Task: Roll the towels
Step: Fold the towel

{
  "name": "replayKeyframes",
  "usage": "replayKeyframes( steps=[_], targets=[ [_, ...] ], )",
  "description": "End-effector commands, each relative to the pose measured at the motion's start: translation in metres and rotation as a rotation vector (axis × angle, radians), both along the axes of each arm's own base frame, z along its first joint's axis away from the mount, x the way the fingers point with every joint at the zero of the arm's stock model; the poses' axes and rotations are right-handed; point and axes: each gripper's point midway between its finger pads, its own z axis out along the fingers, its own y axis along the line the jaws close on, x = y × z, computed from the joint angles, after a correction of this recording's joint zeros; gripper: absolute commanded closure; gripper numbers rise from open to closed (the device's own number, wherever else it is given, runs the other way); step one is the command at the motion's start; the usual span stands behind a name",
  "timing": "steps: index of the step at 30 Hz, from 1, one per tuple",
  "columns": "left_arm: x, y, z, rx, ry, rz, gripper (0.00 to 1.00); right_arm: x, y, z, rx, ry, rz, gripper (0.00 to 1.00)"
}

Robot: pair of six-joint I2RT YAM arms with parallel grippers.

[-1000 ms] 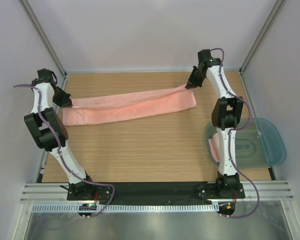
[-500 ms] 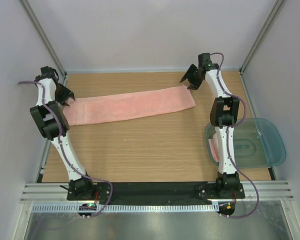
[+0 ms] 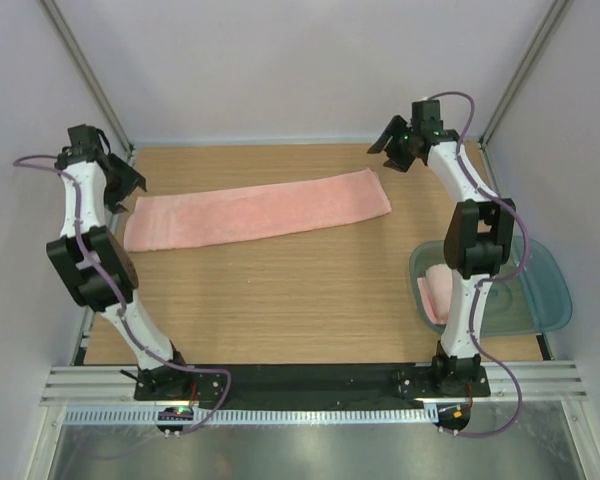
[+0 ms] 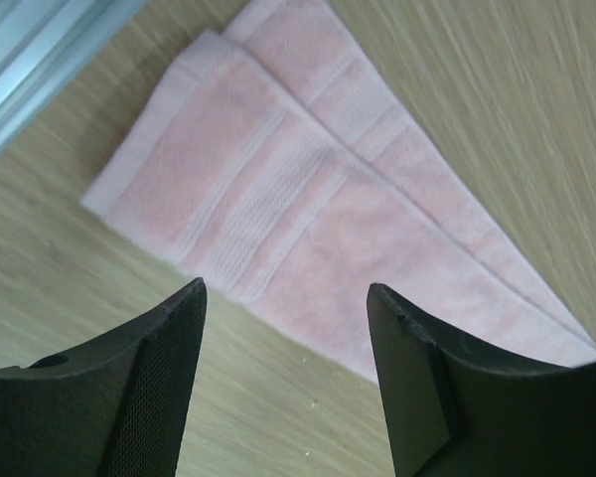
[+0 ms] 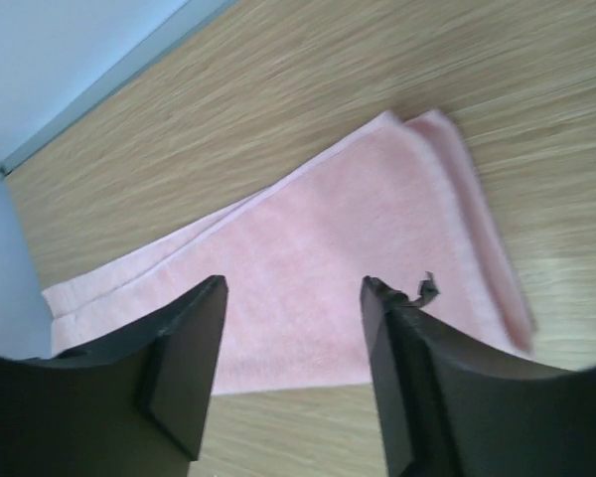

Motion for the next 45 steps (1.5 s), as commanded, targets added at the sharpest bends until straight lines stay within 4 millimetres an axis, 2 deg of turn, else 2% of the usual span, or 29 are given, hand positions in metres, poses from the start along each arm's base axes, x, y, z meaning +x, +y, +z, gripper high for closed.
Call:
replayKeyframes(
  steps=[1, 2, 3, 5, 6, 9, 12, 13, 14, 17, 19, 21, 22, 23, 26, 28, 30, 31, 32, 34, 35, 37, 38, 39, 41, 42, 44, 45],
  targets=[
    [-0.023, -0.024, 0.015, 0.041, -0.043, -0.061, 0.34, -0.019, 0.040, 0.024, 0.018, -0.099, 0.133, 0.40],
    [-0.025, -0.032, 0.010, 0.023, -0.053, -0.074, 0.34, -0.024, 0.044, 0.015, 0.034, -0.080, 0.149, 0.54],
    [-0.037, -0.043, 0.000, 0.007, -0.038, -0.092, 0.34, -0.028, 0.051, 0.002, 0.058, -0.050, 0.178, 0.59],
    [-0.044, -0.049, -0.014, 0.001, -0.027, -0.104, 0.35, -0.036, 0.056, -0.022, 0.072, 0.016, 0.197, 0.72],
    [-0.053, -0.054, -0.029, -0.022, 0.007, -0.113, 0.35, -0.039, 0.056, -0.036, 0.070, 0.049, 0.214, 0.74],
    [-0.065, -0.062, -0.051, -0.053, 0.055, -0.139, 0.38, -0.054, 0.047, -0.074, 0.026, 0.158, 0.206, 0.81],
    [-0.073, -0.062, -0.068, -0.053, 0.098, -0.151, 0.38, -0.067, 0.030, -0.095, 0.012, 0.226, 0.161, 0.86],
    [-0.078, -0.062, -0.075, -0.051, 0.120, -0.150, 0.39, -0.077, 0.023, -0.107, 0.021, 0.250, 0.138, 0.87],
    [-0.080, -0.061, -0.081, -0.048, 0.141, -0.150, 0.39, -0.080, 0.012, -0.111, 0.024, 0.257, 0.109, 0.89],
    [-0.087, -0.056, -0.094, -0.025, 0.194, -0.154, 0.39, -0.099, -0.011, -0.131, 0.020, 0.291, 0.053, 0.90],
    [-0.089, -0.053, -0.101, -0.017, 0.219, -0.154, 0.39, -0.111, -0.020, -0.144, 0.019, 0.321, 0.041, 0.90],
    [-0.087, -0.053, -0.109, -0.024, 0.236, -0.156, 0.40, -0.119, -0.026, -0.153, 0.018, 0.344, 0.031, 0.90],
    [-0.089, -0.046, -0.113, 0.001, 0.258, -0.140, 0.40, -0.120, -0.027, -0.154, 0.018, 0.348, 0.033, 0.90],
    [-0.087, -0.045, -0.114, 0.001, 0.263, -0.136, 0.40, -0.118, -0.041, -0.154, 0.015, 0.346, 0.007, 0.90],
    [-0.090, -0.045, -0.125, -0.011, 0.304, -0.134, 0.41, -0.118, -0.048, -0.151, -0.003, 0.346, 0.001, 0.88],
    [-0.093, -0.045, -0.129, -0.013, 0.327, -0.130, 0.41, -0.115, -0.049, -0.138, -0.015, 0.320, -0.002, 0.84],
    [-0.095, -0.042, -0.128, 0.002, 0.331, -0.123, 0.41, -0.111, -0.047, -0.117, -0.033, 0.272, 0.004, 0.73],
    [-0.095, -0.042, -0.128, 0.005, 0.332, -0.123, 0.41, -0.110, -0.043, -0.110, -0.046, 0.258, 0.018, 0.68],
    [-0.095, -0.042, -0.126, 0.008, 0.329, -0.122, 0.41, -0.111, -0.028, -0.102, -0.061, 0.241, 0.057, 0.60],
    [-0.092, -0.046, -0.119, -0.007, 0.287, -0.132, 0.43, -0.109, -0.011, -0.078, -0.086, 0.192, 0.110, 0.56],
    [-0.090, -0.049, -0.113, -0.011, 0.257, -0.135, 0.43, -0.113, 0.012, -0.071, -0.092, 0.176, 0.162, 0.54],
    [-0.083, -0.057, -0.096, -0.027, 0.162, -0.148, 0.44, -0.116, 0.036, -0.053, -0.091, 0.139, 0.224, 0.50],
    [-0.080, -0.059, -0.089, -0.036, 0.129, -0.153, 0.45, -0.123, 0.060, -0.047, -0.089, 0.126, 0.277, 0.50],
    [-0.074, -0.061, -0.082, -0.037, 0.087, -0.159, 0.46, -0.124, 0.073, -0.041, -0.078, 0.111, 0.306, 0.50],
    [-0.066, -0.068, -0.062, -0.053, 0.009, -0.178, 0.48, -0.131, 0.104, -0.034, -0.025, 0.097, 0.374, 0.50],
    [-0.062, -0.071, -0.056, -0.055, -0.018, -0.185, 0.50, -0.136, 0.132, -0.027, 0.002, 0.066, 0.435, 0.51],
    [-0.053, -0.069, -0.046, -0.046, -0.058, -0.167, 0.54, -0.145, 0.169, -0.023, 0.107, 0.065, 0.520, 0.59],
    [-0.051, -0.066, -0.045, -0.041, -0.061, -0.154, 0.62, -0.148, 0.197, -0.012, 0.161, 0.024, 0.574, 0.69]
  ],
)
